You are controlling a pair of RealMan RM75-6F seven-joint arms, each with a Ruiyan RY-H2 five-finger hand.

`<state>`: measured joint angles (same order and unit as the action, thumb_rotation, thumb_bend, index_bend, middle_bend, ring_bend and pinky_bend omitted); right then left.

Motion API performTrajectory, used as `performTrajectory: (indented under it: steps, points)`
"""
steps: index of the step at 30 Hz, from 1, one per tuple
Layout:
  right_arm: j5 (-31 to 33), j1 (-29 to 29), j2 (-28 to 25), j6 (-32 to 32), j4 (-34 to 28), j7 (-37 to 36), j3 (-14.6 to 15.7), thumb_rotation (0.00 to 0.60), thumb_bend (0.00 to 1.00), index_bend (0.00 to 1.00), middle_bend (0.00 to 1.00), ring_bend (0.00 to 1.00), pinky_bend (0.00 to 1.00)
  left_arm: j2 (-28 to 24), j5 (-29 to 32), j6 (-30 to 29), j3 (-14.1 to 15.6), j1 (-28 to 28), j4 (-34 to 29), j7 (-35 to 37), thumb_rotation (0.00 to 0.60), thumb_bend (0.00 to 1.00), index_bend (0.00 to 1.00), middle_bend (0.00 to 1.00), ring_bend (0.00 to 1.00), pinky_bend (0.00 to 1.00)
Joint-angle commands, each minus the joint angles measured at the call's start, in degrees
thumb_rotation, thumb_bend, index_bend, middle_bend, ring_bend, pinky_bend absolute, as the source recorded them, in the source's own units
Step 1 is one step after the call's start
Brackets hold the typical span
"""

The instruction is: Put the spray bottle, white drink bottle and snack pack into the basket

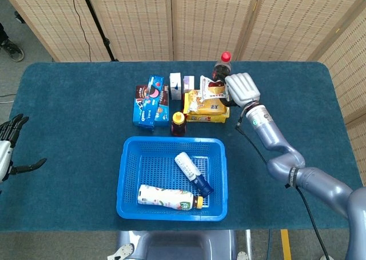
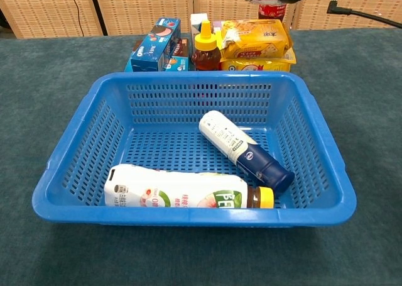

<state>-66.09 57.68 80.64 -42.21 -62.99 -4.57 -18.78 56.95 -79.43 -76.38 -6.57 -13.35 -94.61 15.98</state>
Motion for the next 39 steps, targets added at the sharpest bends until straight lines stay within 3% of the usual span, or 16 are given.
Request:
performTrajectory:
  steps: [1, 7, 14, 21, 29, 32, 35, 36, 37, 39]
  points:
    - [-3.2, -3.8, -6.1, -4.2, -7.8, -0.9, 0.6, 0.6, 0.61, 0.47, 0.49, 0.52, 0.56, -0.2, -0.2, 0.2, 0.0, 0.0, 0.1, 0.7, 0.492, 0.14, 0.0, 0.0, 0.0, 0.0]
    - [-11.5, -10.6, -16.9, -10.3, -24.6, -0.9, 5.1, 0.6, 0.61, 0.48, 0.5, 0.52, 0.56, -0.6, -1.2, -0.4, 0.0, 0.2, 0.2, 2.0, 0.493, 0.14, 0.0, 0.0, 0.0, 0.0]
    - [-21.6, -14.5, -21.7, -14.6, -37.8, 2.5, 10.4, 0.6, 0.61, 0.48, 0.5, 0.52, 0.56, -0.7, -3.0, -1.8, 0.6, 0.9, -0.6, 1.4, 0.492, 0.14, 0.0, 0.0, 0.0, 0.0]
    - [-23.5, -12.4, -16.7, -9.2, -43.2, 13.6, 13.2, 0.6, 0.61, 0.48, 0.5, 0.52, 0.56, -0.7, -3.6, -2.1, 0.7, 1.0, -1.1, 0.7, 0.494, 0.14, 0.0, 0.0, 0.0, 0.0]
    - [-14.0, -9.9, -5.4, -6.1, -40.4, 26.9, 11.3, 0.6, 0.61, 0.46, 0.5, 0.51, 0.56, -1.0, -3.5, -1.8, 0.7, 0.9, -0.8, 1.5, 0.493, 0.14, 0.0, 0.0, 0.0, 0.0]
    - [-10.4, -9.1, -4.1, -5.2, -41.0, 28.9, 10.6, 0.6, 0.58, 0.37, 0.41, 0.44, 0.54, -1.2, -3.5, -1.5, 0.8, 0.9, -0.6, 1.8, 0.493, 0.14, 0.0, 0.0, 0.0, 0.0]
    - [-7.9, -8.3, -4.2, -4.7, -41.8, 30.7, 10.3, 0.6, 0.34, 0.16, 0.14, 0.21, 0.42, -1.2, -3.4, -1.5, 0.7, 0.9, -0.4, 2.1, 0.493, 0.14, 0.0, 0.0, 0.0, 0.0]
    - [-7.0, -8.0, -4.3, -4.5, -42.3, 31.5, 10.3, 0.6, 0.2, 0.08, 0.06, 0.12, 0.38, -1.2, -3.3, -1.5, 0.7, 0.9, -0.4, 2.1, 0.493, 0.14, 0.0, 0.0, 0.0, 0.0]
    - [-6.5, -7.9, -4.4, -4.4, -42.6, 31.8, 10.3, 0.6, 0.08, 0.03, 0.01, 0.06, 0.33, -1.2, -3.3, -1.4, 0.7, 0.9, -0.3, 2.1, 0.493, 0.14, 0.0, 0.0, 0.0, 0.0]
    - [-5.3, -7.6, -4.9, -4.4, -43.3, 32.6, 10.4, 0.6, 0.0, 0.0, 0.0, 0.0, 0.25, -1.2, -3.2, -1.3, 0.7, 0.8, -0.3, 2.1, 0.492, 0.14, 0.0, 0.0, 0.0, 0.0]
